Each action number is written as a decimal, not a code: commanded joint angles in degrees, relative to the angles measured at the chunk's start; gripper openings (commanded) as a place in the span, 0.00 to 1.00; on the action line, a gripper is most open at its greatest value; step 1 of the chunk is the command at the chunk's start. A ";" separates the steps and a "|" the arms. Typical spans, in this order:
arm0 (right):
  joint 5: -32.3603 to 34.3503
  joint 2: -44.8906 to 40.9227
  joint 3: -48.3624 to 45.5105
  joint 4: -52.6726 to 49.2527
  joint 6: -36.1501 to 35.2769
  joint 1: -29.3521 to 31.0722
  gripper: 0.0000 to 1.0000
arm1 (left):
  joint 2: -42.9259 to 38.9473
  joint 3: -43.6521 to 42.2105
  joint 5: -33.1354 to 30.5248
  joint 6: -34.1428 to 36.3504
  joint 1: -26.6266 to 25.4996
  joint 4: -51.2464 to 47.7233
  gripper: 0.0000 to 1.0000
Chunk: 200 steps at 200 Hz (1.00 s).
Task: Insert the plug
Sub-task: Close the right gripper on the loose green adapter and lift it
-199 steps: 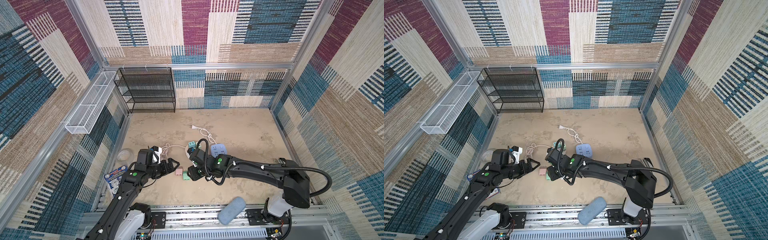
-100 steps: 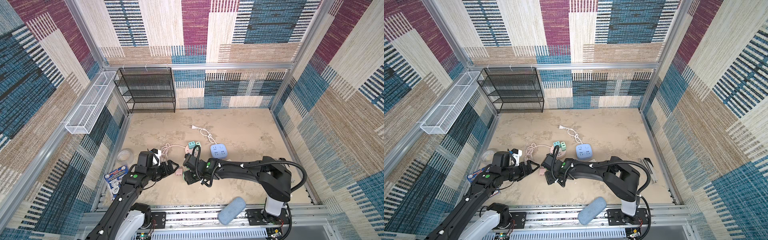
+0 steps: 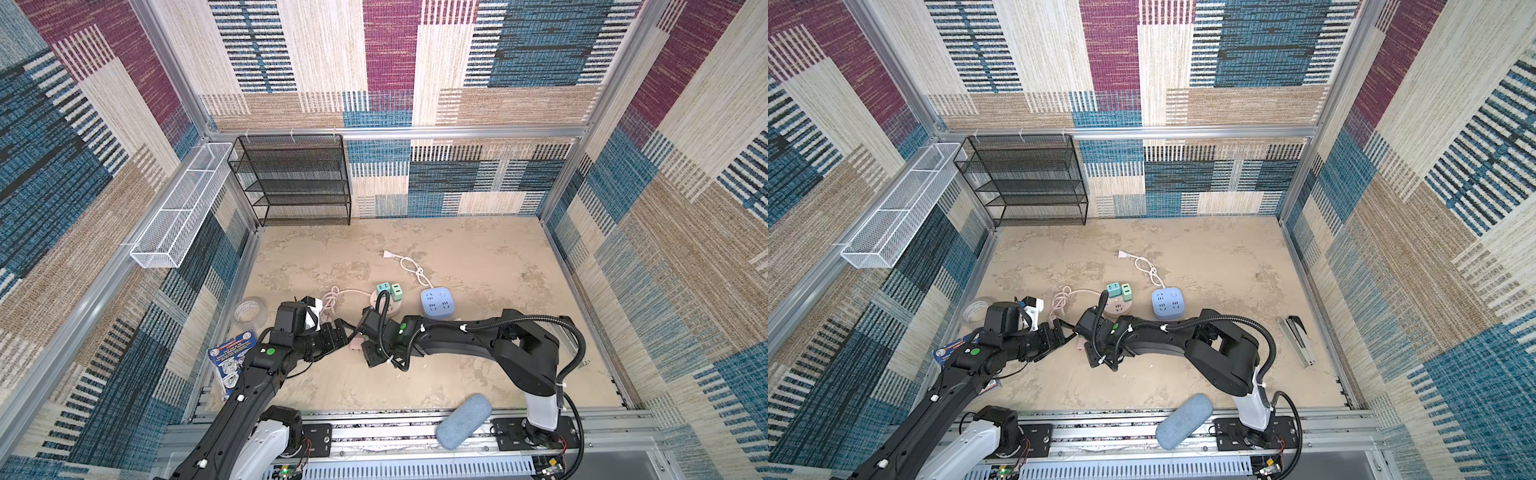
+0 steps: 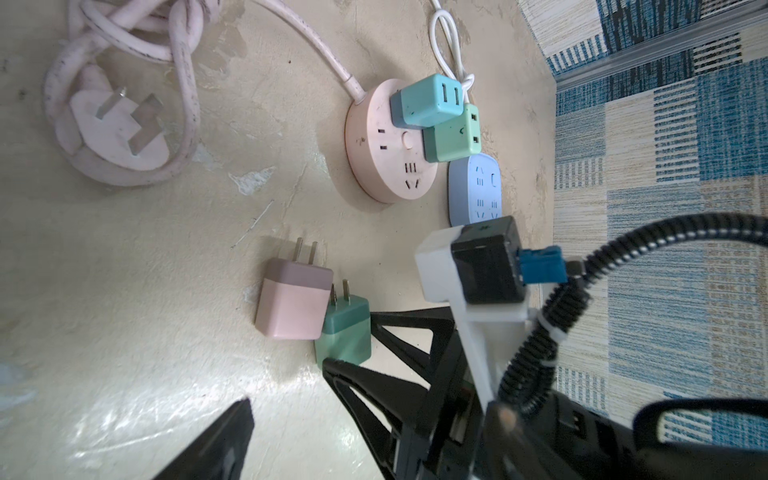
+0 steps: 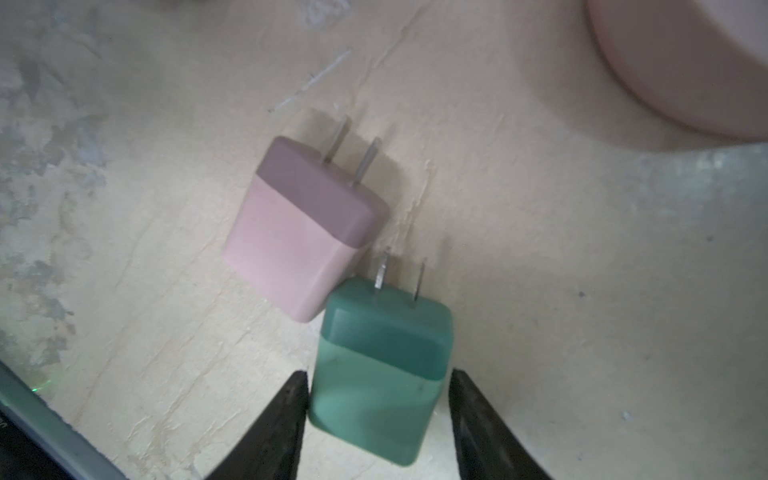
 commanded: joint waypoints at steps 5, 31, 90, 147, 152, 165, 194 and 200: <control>2.02 0.73 -0.07 -0.48 -0.22 0.04 0.56 | -0.31 0.11 -0.35 -0.16 -0.02 0.21 0.92; 2.73 1.06 -0.58 -0.16 -0.13 0.03 0.55 | -0.24 -0.08 -0.42 -0.25 -0.01 0.55 0.92; 1.45 1.73 -1.13 3.02 -1.68 0.04 0.51 | 0.30 -0.09 -0.08 -0.41 -0.01 0.91 0.92; 0.05 0.48 -4.52 5.81 -2.12 0.06 0.41 | 0.39 -0.41 0.88 -1.00 -0.01 1.44 0.90; -0.26 0.16 -5.01 6.35 -2.24 0.04 0.38 | 0.39 -0.41 1.07 -1.04 -0.01 1.37 0.89; -0.50 -0.77 -6.13 7.21 -2.30 0.01 0.32 | 0.35 -0.33 1.36 -0.97 -0.01 1.07 0.87; -0.84 -3.75 -9.36 9.25 -3.41 0.05 0.17 | 0.55 -0.32 2.14 -0.83 -0.06 0.42 0.82; -0.89 -4.42 -10.06 9.72 -3.92 0.01 0.17 | 0.78 -0.33 2.64 -0.79 -0.11 0.50 0.82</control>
